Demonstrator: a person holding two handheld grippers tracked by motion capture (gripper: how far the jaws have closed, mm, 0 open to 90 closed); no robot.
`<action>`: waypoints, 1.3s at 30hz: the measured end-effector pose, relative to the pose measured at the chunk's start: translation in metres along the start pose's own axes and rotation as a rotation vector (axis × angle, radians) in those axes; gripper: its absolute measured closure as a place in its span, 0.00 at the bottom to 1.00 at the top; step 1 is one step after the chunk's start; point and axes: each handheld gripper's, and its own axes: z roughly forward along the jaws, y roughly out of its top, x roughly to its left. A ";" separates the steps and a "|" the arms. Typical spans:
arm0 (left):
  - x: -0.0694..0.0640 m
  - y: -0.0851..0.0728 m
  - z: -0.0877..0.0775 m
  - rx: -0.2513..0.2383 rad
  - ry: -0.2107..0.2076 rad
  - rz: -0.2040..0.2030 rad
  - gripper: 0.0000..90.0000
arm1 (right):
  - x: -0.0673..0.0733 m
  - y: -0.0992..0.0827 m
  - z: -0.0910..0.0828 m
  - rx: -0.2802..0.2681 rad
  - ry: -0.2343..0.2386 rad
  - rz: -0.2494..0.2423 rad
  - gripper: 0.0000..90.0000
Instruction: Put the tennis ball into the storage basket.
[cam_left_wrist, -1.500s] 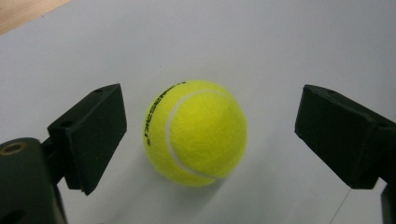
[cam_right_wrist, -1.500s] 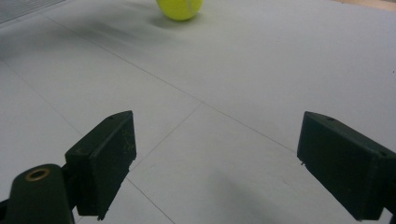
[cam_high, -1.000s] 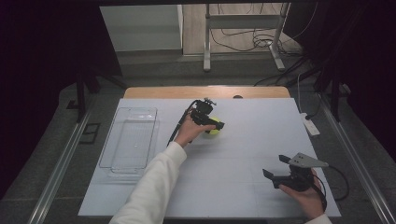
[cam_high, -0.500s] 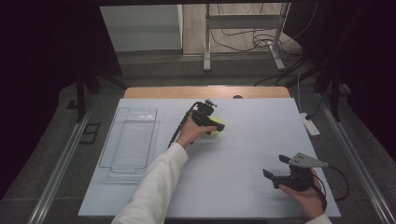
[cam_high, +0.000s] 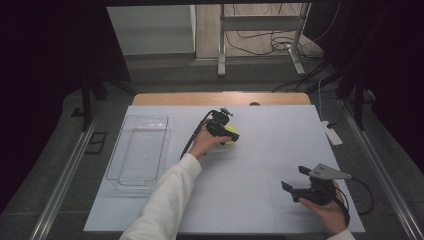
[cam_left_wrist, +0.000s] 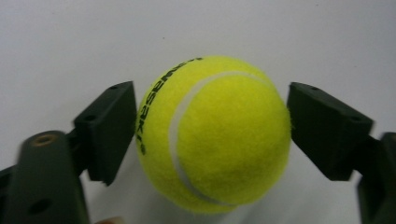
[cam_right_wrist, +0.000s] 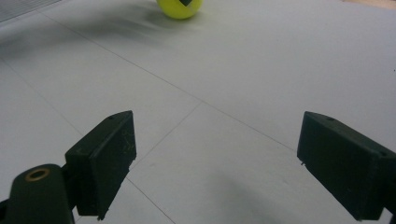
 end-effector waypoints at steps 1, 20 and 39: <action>0.000 0.000 0.000 0.001 -0.001 -0.002 0.28 | 0.000 0.000 0.000 0.002 -0.002 -0.001 0.14; -0.009 0.001 -0.020 -0.028 0.026 0.050 0.30 | 0.000 0.000 -0.001 -0.003 -0.005 0.000 0.14; -0.011 -0.009 -0.047 -0.117 0.007 0.056 0.30 | 0.000 0.000 -0.001 -0.004 -0.006 0.001 0.14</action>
